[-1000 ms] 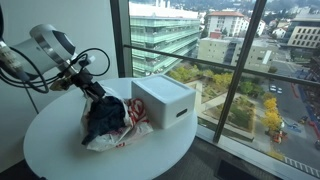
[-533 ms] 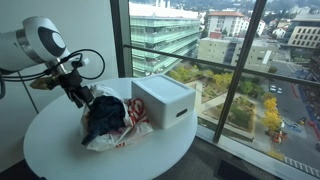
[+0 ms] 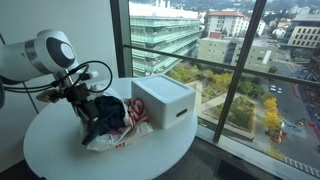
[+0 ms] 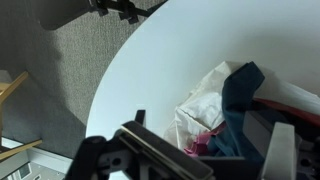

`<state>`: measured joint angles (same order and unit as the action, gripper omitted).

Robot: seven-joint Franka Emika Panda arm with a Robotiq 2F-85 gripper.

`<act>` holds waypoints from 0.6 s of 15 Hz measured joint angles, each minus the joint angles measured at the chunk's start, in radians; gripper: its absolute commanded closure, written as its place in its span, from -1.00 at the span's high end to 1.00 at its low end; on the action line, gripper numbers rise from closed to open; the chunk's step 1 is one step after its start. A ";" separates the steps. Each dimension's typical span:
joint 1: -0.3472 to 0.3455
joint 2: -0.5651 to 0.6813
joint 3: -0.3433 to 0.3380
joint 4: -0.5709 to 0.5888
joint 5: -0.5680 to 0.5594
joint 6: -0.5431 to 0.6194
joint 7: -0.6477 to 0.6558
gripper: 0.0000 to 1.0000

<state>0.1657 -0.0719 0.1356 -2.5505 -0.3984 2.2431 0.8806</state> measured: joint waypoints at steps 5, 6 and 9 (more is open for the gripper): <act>-0.042 0.123 -0.016 -0.009 -0.017 0.012 0.007 1.00; -0.044 0.151 -0.023 -0.006 -0.018 0.022 0.007 1.00; -0.043 0.230 -0.038 0.012 -0.033 0.083 0.007 1.00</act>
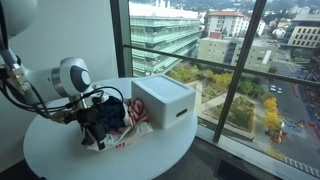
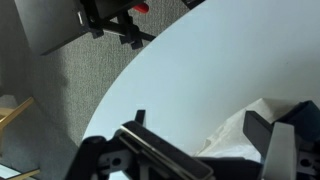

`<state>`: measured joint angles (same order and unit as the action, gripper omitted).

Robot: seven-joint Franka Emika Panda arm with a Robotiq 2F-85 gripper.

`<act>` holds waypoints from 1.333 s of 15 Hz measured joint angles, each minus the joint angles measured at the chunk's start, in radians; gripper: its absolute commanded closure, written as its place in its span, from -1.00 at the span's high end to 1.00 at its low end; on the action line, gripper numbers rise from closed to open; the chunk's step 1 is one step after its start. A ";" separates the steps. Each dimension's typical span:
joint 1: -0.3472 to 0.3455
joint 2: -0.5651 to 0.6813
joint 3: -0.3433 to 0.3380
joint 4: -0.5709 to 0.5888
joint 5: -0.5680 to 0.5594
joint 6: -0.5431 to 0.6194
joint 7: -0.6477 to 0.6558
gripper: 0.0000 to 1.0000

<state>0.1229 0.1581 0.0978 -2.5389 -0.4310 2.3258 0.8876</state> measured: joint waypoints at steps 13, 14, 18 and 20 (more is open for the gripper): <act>0.053 0.094 -0.093 0.054 -0.145 0.233 0.147 1.00; 0.054 0.103 -0.095 0.053 -0.144 0.243 0.157 1.00; 0.060 0.157 -0.098 0.053 -0.122 0.269 0.179 1.00; 0.071 0.177 -0.105 0.055 -0.104 0.268 0.188 1.00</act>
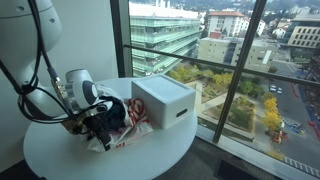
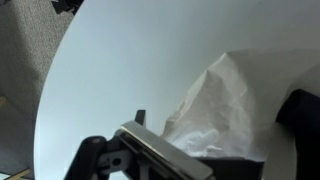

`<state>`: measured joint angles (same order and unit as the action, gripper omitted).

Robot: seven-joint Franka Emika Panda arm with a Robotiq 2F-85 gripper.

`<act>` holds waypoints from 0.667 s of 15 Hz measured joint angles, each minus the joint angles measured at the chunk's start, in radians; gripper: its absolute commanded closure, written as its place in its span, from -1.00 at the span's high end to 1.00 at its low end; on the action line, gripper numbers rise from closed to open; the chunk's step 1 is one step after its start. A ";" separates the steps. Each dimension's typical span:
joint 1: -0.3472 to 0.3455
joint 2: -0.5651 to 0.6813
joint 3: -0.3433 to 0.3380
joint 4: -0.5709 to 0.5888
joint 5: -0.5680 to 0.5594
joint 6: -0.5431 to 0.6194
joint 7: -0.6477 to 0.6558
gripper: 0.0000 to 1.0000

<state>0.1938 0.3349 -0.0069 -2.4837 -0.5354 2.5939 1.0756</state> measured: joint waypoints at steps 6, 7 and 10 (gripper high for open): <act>0.045 0.006 -0.034 0.011 0.002 -0.043 0.044 0.02; 0.047 0.006 -0.034 0.011 0.004 -0.045 0.047 -0.16; 0.050 0.007 -0.034 0.012 0.016 -0.056 0.052 -0.60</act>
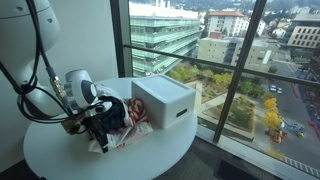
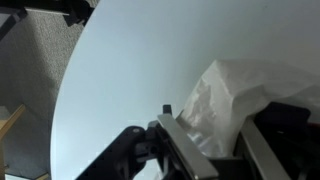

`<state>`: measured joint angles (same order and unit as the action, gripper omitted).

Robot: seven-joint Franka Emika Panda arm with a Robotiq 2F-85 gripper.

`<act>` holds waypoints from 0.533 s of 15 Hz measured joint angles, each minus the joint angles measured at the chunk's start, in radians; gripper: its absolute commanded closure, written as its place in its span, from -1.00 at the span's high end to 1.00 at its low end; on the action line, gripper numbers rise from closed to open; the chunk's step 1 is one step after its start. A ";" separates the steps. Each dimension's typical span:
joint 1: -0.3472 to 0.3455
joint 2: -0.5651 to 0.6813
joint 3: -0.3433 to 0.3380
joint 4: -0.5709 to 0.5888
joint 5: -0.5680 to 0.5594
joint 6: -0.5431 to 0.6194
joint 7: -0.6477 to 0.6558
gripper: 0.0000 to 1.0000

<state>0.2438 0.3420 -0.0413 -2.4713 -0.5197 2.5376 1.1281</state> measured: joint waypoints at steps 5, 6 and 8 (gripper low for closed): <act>0.039 -0.002 -0.012 0.033 -0.052 -0.146 0.080 -0.94; 0.053 -0.004 -0.012 0.045 -0.079 -0.194 0.110 -0.92; 0.080 -0.007 -0.007 0.069 -0.140 -0.292 0.166 -0.85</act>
<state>0.3240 0.3350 -0.0483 -2.4026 -0.6592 2.2460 1.2943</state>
